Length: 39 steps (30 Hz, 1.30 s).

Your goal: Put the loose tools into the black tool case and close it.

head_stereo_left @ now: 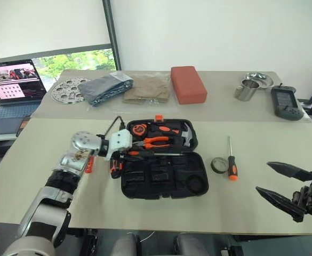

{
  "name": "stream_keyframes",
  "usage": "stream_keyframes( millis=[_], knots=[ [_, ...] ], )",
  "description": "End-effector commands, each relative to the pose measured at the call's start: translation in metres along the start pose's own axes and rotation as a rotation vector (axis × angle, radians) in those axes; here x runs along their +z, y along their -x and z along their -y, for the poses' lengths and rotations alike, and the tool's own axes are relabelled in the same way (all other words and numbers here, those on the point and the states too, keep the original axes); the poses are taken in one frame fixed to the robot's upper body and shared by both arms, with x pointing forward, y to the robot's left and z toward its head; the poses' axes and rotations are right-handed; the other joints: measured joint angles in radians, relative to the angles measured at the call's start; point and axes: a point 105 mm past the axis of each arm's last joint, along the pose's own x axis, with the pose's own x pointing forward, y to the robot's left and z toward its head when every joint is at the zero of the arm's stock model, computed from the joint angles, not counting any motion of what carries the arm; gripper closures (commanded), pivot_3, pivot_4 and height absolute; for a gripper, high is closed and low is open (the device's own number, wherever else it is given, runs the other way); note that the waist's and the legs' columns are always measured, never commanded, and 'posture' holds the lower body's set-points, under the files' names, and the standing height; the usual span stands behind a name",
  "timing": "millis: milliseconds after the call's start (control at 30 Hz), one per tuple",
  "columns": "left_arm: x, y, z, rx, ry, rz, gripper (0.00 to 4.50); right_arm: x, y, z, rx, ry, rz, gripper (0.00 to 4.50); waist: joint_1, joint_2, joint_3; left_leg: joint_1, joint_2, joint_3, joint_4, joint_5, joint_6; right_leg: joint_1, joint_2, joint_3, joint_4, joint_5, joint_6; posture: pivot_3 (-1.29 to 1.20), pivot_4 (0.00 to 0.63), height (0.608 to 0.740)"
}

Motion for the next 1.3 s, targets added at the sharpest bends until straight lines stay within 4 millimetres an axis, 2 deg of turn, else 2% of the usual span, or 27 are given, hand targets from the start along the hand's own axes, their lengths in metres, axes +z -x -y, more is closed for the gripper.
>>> stream_keyframes(
  millis=[33,467,600,733,833,867,933,967,1100,1200,1267,1300],
  knots=[
    [0.003,-0.007,-0.006,0.001,-0.029,-0.031,3.50,0.010,0.005,-0.004,-0.028,0.070,0.015,0.00,0.000,0.000,0.000,0.000,0.000,0.000,0.000,0.000,0.000,0.000,0.000,0.000,0.000,0.000,0.000,0.00,0.150,0.740],
    [-0.014,-0.010,0.015,-0.115,0.032,-0.134,3.50,0.010,0.011,-0.006,-0.061,0.085,0.012,0.00,-0.002,0.003,-0.002,0.004,0.000,0.000,0.001,0.000,0.000,0.003,0.000,0.000,0.002,-0.001,0.002,0.00,0.150,0.740],
    [-0.022,-0.010,0.015,-0.087,0.074,-0.167,3.50,0.011,0.009,-0.006,-0.059,0.086,0.016,0.00,-0.002,0.003,-0.002,0.004,0.000,0.000,0.001,0.000,0.000,0.003,0.000,0.000,0.002,-0.001,0.002,0.00,0.150,0.740],
    [-0.023,-0.009,0.019,-0.097,0.112,-0.179,3.50,0.011,0.008,-0.006,-0.059,0.086,0.017,0.00,-0.003,0.003,-0.002,0.006,0.000,-0.001,0.001,0.000,0.000,0.006,0.000,0.000,0.003,-0.001,0.002,0.00,0.150,0.740],
    [-0.023,-0.008,0.015,-0.055,0.133,-0.177,3.50,0.012,0.007,-0.005,-0.060,0.086,0.017,0.00,-0.004,0.003,-0.002,0.008,0.000,-0.001,0.001,0.000,0.000,0.008,0.000,0.000,0.003,-0.002,0.002,0.00,0.150,0.740],
    [-0.023,-0.008,0.012,-0.035,0.142,-0.173,2.70,0.012,0.007,-0.005,-0.059,0.087,0.017,0.00,-0.004,0.003,-0.002,0.009,0.001,-0.001,0.001,0.000,0.000,0.009,0.000,0.000,0.003,-0.002,0.002,0.00,0.150,0.740],
    [-0.023,-0.008,0.006,0.010,0.149,-0.181,2.25,0.012,0.006,-0.004,-0.058,0.088,0.019,0.00,-0.003,0.003,-0.002,0.009,0.000,-0.001,0.001,0.000,0.000,0.009,0.000,0.001,0.003,-0.002,0.002,0.00,0.150,0.740],
    [-0.024,-0.008,0.005,0.020,0.158,-0.189,1.80,0.012,0.005,-0.003,-0.057,0.088,0.020,0.00,-0.002,0.003,-0.002,0.009,0.000,-0.001,0.001,0.000,0.000,0.009,0.000,0.000,0.003,-0.002,0.002,0.00,0.150,0.740],
    [-0.028,-0.006,0.006,0.030,0.159,-0.219,0.54,0.012,0.004,-0.003,-0.056,0.087,0.022,0.00,0.002,0.003,-0.002,0.010,0.001,-0.002,0.004,0.001,0.001,0.011,-0.001,0.000,0.004,-0.003,0.005,0.00,0.150,0.740],
    [-0.025,-0.004,0.002,0.056,0.147,-0.210,0.02,0.012,0.004,-0.002,-0.055,0.087,0.021,0.00,0.002,0.004,-0.002,0.010,0.001,-0.003,0.007,0.001,0.001,0.012,-0.001,0.000,0.005,-0.004,0.006,0.00,0.150,0.740],
    [-0.017,0.000,-0.005,0.080,0.104,-0.205,0.02,0.012,0.005,-0.002,-0.054,0.087,0.020,0.00,0.001,0.004,-0.002,0.010,0.001,-0.003,0.008,0.001,0.001,0.013,-0.002,0.000,0.005,-0.004,0.007,0.00,0.150,0.740],
    [-0.004,0.004,-0.012,0.102,0.087,-0.172,0.02,0.012,0.005,-0.001,-0.054,0.088,0.020,0.00,0.000,0.004,-0.002,0.010,0.001,-0.003,0.009,0.001,0.001,0.013,-0.002,0.000,0.005,-0.004,0.007,0.00,0.150,0.740]
  ],
)
